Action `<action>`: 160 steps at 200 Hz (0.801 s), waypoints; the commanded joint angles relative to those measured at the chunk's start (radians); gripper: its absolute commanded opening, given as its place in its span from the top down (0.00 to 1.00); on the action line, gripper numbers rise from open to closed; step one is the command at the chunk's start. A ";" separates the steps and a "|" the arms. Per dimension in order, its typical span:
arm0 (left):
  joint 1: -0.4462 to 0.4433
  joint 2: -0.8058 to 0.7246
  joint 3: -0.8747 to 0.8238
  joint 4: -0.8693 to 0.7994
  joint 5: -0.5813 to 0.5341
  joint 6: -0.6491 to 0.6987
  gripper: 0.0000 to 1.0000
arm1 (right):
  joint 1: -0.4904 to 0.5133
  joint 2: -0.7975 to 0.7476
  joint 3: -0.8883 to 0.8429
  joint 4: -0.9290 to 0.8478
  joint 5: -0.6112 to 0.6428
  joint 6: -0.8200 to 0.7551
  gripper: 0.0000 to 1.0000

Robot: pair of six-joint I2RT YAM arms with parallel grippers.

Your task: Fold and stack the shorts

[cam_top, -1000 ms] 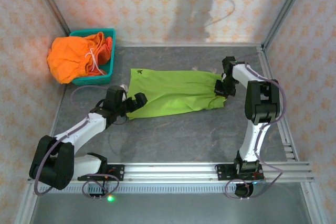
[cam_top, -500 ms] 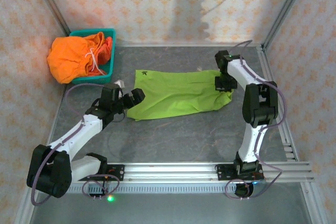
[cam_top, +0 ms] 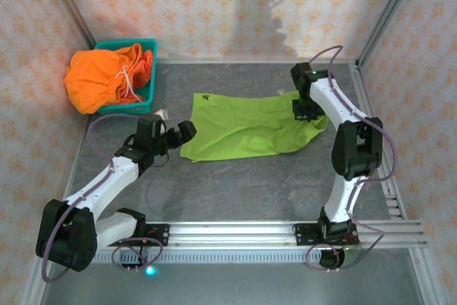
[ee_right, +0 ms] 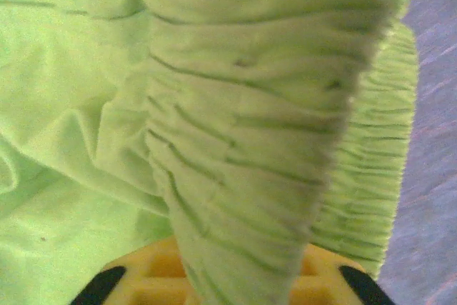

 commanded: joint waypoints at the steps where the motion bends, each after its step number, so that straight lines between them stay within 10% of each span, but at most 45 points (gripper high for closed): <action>1: 0.009 0.027 0.047 0.027 0.023 -0.006 0.00 | -0.011 -0.041 -0.056 0.032 -0.092 0.054 0.51; 69: 0.002 0.065 0.061 0.027 0.027 0.019 0.00 | -0.307 -0.229 -0.279 0.250 -0.314 0.260 0.09; 160: 0.001 0.060 0.034 0.033 0.027 0.021 0.00 | -0.334 0.055 -0.097 0.247 -0.410 0.207 0.01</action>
